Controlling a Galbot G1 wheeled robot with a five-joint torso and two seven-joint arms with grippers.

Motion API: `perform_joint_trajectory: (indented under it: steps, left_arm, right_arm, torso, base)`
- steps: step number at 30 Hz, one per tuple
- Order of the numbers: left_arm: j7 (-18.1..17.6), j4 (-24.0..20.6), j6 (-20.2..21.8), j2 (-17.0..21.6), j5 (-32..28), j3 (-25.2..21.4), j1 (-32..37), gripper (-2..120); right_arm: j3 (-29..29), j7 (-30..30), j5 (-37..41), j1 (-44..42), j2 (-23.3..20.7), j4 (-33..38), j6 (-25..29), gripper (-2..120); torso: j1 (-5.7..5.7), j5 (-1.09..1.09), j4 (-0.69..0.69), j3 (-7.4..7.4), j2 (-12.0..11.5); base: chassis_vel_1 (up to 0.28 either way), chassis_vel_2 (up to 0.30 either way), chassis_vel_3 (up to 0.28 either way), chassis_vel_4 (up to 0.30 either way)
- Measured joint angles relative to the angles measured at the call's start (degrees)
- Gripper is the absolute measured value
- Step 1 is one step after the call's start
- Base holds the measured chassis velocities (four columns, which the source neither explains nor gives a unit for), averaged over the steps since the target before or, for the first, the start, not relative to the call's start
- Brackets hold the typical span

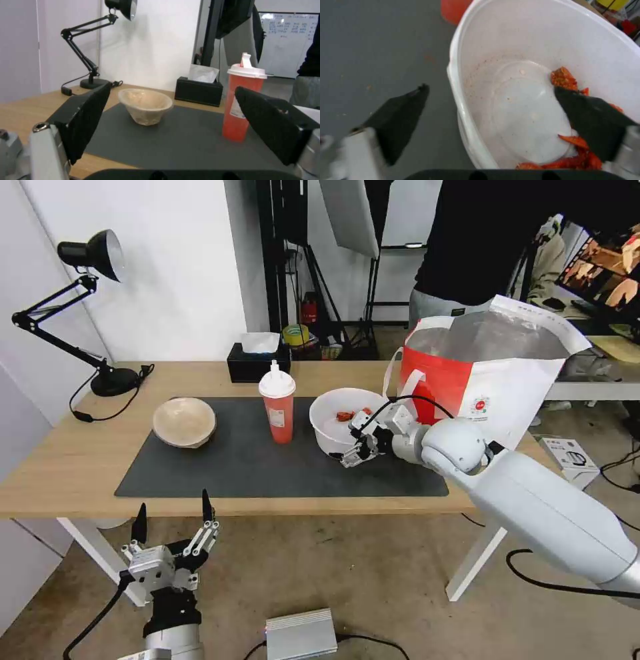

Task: Pick up the trash from the table and place it into the takeout bag.

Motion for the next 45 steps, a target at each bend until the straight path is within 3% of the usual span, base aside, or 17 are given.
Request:
perform_joint_trajectory:
  steps: [6,16,22,26,38,45]
  left_arm:
    - [0.0,0.0,-0.4,-0.1,0.4,0.2,0.0,100]
    - [-0.1,0.0,-1.1,0.1,0.9,0.1,0.0,100]
    - [-0.1,0.1,-1.2,0.2,0.9,0.2,-0.2,100]
    - [-0.1,0.5,-1.3,0.1,0.9,0.2,-0.4,100]
    - [-1.1,0.9,-1.6,0.7,0.9,-0.1,-0.6,100]
    - [-1.2,0.5,-1.8,0.4,1.2,0.0,-0.5,100]
  right_arm:
    - [0.0,0.9,0.2,-0.3,-0.2,-0.4,0.1,77]
    - [-0.4,1.2,0.5,-0.9,-0.2,-0.7,0.3,35]
    - [-0.9,1.3,0.7,-0.8,0.0,-0.8,0.4,18]
    - [-1.2,1.5,0.8,-0.5,0.9,-2.2,0.7,1]
    - [-1.1,2.3,1.9,-0.3,3.1,-4.3,0.8,0]
    - [-1.0,2.3,3.6,0.2,2.0,-2.3,0.5,0]
  torso:
    - [0.0,0.0,0.0,0.0,0.0]
    - [0.0,0.0,0.0,0.0,0.0]
    - [0.0,0.0,0.0,0.0,0.0]
    - [-0.01,-0.02,-0.01,-0.01,0.0]
    - [-0.01,0.0,0.0,0.0,0.0]
    - [0.0,0.0,0.02,0.01,0.0]
  base:
    - [0.0,0.0,0.0,0.0]
    - [0.0,0.0,0.0,0.0]
    - [0.0,0.0,0.0,0.0]
    - [0.0,0.0,0.0,0.0]
    - [0.0,0.0,0.0,0.0]
    - [0.0,0.0,0.0,0.0]
